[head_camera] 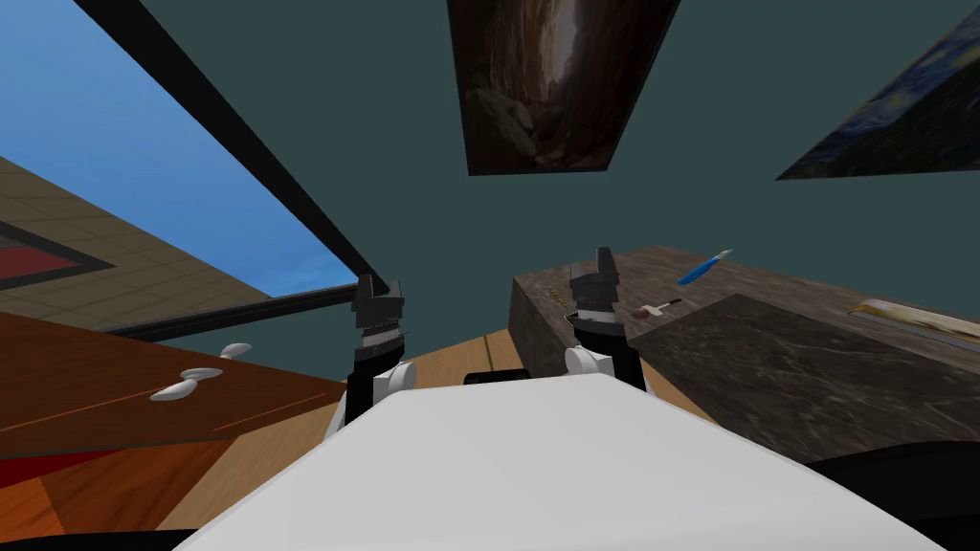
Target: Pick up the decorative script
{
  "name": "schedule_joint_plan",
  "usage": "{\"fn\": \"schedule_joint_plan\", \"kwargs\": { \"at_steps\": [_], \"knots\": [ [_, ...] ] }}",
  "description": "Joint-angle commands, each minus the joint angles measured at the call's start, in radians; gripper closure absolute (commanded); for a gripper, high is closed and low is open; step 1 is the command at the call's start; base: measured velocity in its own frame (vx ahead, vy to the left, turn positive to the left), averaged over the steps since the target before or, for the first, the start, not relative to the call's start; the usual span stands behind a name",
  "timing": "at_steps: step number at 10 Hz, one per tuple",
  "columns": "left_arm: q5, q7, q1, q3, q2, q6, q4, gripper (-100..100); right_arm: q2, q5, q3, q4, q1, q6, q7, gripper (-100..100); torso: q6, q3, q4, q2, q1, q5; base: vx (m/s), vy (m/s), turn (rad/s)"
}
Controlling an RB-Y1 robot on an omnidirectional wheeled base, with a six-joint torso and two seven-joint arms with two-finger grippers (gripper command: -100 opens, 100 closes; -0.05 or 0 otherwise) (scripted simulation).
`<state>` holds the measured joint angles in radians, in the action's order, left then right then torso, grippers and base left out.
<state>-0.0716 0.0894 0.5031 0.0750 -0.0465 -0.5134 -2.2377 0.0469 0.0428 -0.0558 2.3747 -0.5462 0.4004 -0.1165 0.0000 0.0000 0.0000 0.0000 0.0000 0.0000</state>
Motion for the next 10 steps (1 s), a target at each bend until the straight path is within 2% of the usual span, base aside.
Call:
{"fn": "schedule_joint_plan", "kwargs": {
  "at_steps": [1,6,10],
  "knots": [
    [0.0,0.0,0.0,0.0,0.0,0.0,0.0,0,-0.045,-0.005,0.003,-0.01,0.007,-0.002,-0.003,-100,0.0,0.0,0.0,0.0,0.0,0.0,0.006,0.004,0.003],
    [0.0,0.0,0.0,0.0,0.0,0.0,0.0,0,-0.184,-0.044,0.03,-0.083,0.069,-0.022,-0.026,-100,0.0,-0.001,-0.001,-0.002,0.001,0.0,0.028,0.016,0.004],
    [0.0,0.0,0.0,0.0,0.0,0.0,0.0,0,-0.253,-0.092,0.066,-0.172,0.151,-0.049,-0.055,-100,0.0,-0.002,-0.001,-0.003,0.002,0.0,0.043,0.032,0.004]
  ]
}}
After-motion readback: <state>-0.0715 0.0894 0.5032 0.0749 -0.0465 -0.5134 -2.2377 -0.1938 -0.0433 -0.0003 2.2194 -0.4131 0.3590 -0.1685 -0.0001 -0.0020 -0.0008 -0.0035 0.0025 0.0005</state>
